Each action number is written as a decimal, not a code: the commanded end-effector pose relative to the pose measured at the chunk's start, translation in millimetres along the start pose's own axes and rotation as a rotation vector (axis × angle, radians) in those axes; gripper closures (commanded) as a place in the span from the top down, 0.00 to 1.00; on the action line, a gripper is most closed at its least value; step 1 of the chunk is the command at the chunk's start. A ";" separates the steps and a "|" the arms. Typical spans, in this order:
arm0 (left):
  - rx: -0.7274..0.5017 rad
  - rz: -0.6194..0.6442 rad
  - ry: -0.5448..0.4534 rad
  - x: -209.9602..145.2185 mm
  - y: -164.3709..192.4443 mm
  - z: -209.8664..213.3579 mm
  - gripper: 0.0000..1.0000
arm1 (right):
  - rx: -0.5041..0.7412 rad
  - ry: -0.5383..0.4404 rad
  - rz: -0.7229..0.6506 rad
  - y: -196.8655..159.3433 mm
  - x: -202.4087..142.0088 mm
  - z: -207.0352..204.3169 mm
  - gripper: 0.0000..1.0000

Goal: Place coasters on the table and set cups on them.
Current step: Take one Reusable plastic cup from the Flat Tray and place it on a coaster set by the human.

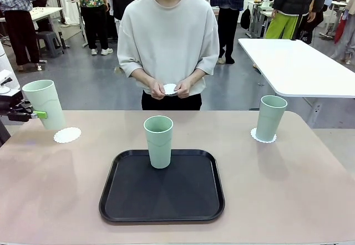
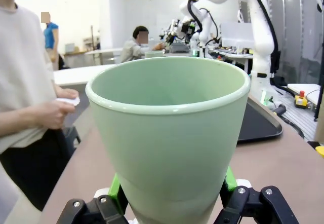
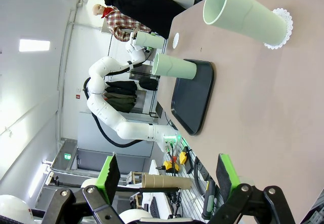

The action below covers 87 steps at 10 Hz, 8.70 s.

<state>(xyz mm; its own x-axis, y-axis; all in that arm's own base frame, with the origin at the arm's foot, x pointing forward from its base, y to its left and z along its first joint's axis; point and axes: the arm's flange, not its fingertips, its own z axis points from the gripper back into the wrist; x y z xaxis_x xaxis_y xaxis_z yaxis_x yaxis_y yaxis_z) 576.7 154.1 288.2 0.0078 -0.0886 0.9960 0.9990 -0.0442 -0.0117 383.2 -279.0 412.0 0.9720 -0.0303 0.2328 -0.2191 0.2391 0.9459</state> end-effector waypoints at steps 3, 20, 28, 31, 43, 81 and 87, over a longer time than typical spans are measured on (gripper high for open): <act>0.025 -0.046 0.005 -14.8 23.8 -10.6 0.85 | -0.004 -0.002 -0.008 0.9 -1.5 -2.1 1.00; 0.021 0.033 0.041 -52.6 34.1 -8.9 0.85 | -0.004 -0.002 -0.008 0.9 -1.5 -2.1 1.00; -0.018 0.064 0.040 -54.7 33.2 -10.7 1.00 | -0.004 -0.002 -0.008 0.9 -1.5 -2.1 1.00; -0.044 0.076 0.040 -56.0 34.1 -9.7 1.00 | -0.004 -0.002 -0.008 0.9 -1.5 -2.1 1.00; -0.103 0.133 0.077 -64.6 41.7 18.1 1.00 | -0.004 -0.002 -0.008 0.9 -1.5 -2.1 1.00; 0.226 0.027 1.322 233.5 -152.9 -113.2 1.00 | -0.004 -0.002 -0.008 0.9 -1.5 -2.1 1.00; 0.649 0.726 1.145 236.1 -220.2 -120.5 1.00 | -0.004 -0.002 -0.008 0.9 -1.5 -2.1 1.00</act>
<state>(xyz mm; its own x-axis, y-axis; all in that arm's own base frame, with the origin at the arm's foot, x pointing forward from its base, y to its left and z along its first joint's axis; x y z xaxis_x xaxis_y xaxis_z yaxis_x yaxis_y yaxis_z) 374.9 34.9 514.9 0.6331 -0.7423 0.2197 0.7686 0.6365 -0.0644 383.6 -278.6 411.8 0.9721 -0.0293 0.2329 -0.2195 0.2383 0.9461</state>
